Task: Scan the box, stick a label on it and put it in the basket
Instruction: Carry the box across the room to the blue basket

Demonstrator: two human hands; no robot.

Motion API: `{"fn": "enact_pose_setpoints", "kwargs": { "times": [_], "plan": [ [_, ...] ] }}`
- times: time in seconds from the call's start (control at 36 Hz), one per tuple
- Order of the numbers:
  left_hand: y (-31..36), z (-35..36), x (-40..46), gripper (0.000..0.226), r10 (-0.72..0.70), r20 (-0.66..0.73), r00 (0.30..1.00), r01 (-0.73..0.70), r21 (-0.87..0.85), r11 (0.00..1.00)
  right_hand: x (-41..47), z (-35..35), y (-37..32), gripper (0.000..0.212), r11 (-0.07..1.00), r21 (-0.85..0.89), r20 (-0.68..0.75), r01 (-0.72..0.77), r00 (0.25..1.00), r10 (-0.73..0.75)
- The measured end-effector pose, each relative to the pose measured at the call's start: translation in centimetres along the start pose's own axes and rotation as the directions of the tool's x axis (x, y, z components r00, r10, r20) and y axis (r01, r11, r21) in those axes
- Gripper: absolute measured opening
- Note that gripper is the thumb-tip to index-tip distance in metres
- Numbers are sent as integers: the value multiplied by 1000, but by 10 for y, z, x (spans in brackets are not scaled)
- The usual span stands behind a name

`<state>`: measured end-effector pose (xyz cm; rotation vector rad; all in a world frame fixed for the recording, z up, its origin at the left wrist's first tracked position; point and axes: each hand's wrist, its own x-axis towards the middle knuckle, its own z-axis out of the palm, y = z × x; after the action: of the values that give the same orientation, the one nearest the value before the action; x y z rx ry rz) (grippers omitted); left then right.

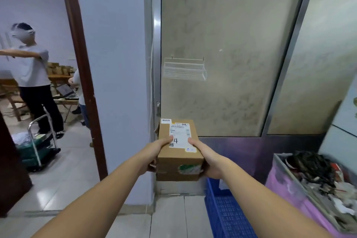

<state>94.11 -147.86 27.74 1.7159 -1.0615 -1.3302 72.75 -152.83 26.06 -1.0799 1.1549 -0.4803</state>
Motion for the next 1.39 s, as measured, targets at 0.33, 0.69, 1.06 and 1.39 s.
{"fn": "enact_pose_setpoints", "kwargs": {
  "times": [0.33, 0.69, 1.06, 1.39],
  "plan": [
    [77, -11, 170, 70, 8, 165, 986, -23, 87, 996, 123, -52, -65, 70, 995, 100, -133, -4, 991, 18],
    [128, 79, 343, 59, 10, 333, 943, -58, 133, 989, 231, -179, -82, 76, 980, 196, -323, -26, 942, 90],
    [175, 167, 497, 61, -26, 477, 878, -76, 192, 979, 322, -298, -100, 63, 942, 335, -385, 5, 913, 132],
    [195, 254, 649, 61, -116, 646, 754, -110, 298, 948, 413, -386, -65, 68, 876, 478, -507, 69, 836, 211]
  ]
}}
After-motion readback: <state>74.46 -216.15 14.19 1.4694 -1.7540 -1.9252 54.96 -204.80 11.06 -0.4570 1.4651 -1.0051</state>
